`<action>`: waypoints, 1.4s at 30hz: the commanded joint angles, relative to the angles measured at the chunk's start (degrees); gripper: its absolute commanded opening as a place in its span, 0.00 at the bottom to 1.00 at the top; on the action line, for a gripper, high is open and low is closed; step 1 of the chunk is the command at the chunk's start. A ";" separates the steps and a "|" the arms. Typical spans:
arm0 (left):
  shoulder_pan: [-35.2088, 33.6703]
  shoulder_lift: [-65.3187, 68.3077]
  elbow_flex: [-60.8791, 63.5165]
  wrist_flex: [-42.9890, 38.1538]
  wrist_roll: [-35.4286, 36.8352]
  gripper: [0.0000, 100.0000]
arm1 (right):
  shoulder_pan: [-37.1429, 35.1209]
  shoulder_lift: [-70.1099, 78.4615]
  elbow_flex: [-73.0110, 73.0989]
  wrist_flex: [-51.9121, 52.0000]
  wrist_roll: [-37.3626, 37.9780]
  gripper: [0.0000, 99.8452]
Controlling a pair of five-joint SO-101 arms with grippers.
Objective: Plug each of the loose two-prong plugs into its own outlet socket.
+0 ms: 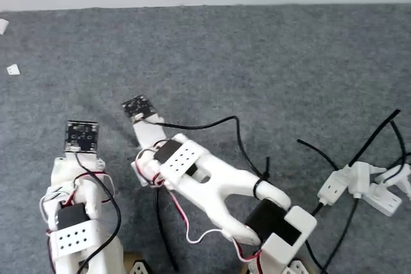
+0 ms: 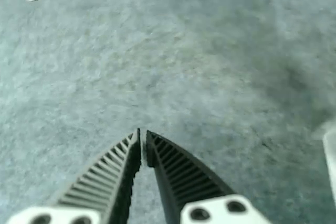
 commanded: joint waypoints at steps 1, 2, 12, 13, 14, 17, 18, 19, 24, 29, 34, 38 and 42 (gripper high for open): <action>-2.73 -0.35 -3.65 -1.85 3.16 0.02 | -1.89 0.75 -3.78 0.75 -0.88 0.25; -2.73 -0.35 -3.47 -2.46 3.16 0.02 | -1.80 1.27 -4.22 0.75 -0.88 0.25; -2.55 -0.26 -3.21 -2.64 3.16 0.02 | -1.01 1.89 -5.71 3.03 5.54 0.01; -2.46 -0.26 -3.21 -2.73 3.16 0.02 | -0.57 0.92 -5.71 3.74 5.54 0.01; -2.29 -0.26 -3.12 -2.73 3.16 0.02 | 0.31 -0.31 -5.54 4.79 5.54 0.01; -0.35 -0.26 -2.42 -2.81 3.16 0.02 | 4.44 -5.49 -5.27 9.98 5.45 0.01; 0.26 -0.26 -2.15 -2.81 3.16 0.02 | 6.90 -7.43 -5.27 12.26 5.63 0.01; 0.70 -0.26 -2.07 -2.81 3.16 0.02 | 9.98 -9.45 -5.27 14.64 5.63 0.01; 2.11 -0.26 -1.89 -2.55 3.08 0.02 | 30.20 -18.42 -5.19 23.69 5.63 0.01; 2.64 -0.18 -1.45 -3.08 3.08 0.02 | 49.54 -25.63 2.29 21.58 6.24 0.01; 4.84 -0.35 0.40 -6.42 3.16 0.02 | 68.53 -32.31 10.20 15.25 12.22 0.01; 5.27 -0.62 0.48 -6.15 3.16 0.02 | 75.12 -32.66 16.26 9.27 18.20 0.01; 5.27 -0.70 0.48 -6.15 3.16 0.02 | 77.14 -31.25 20.92 5.32 23.03 0.05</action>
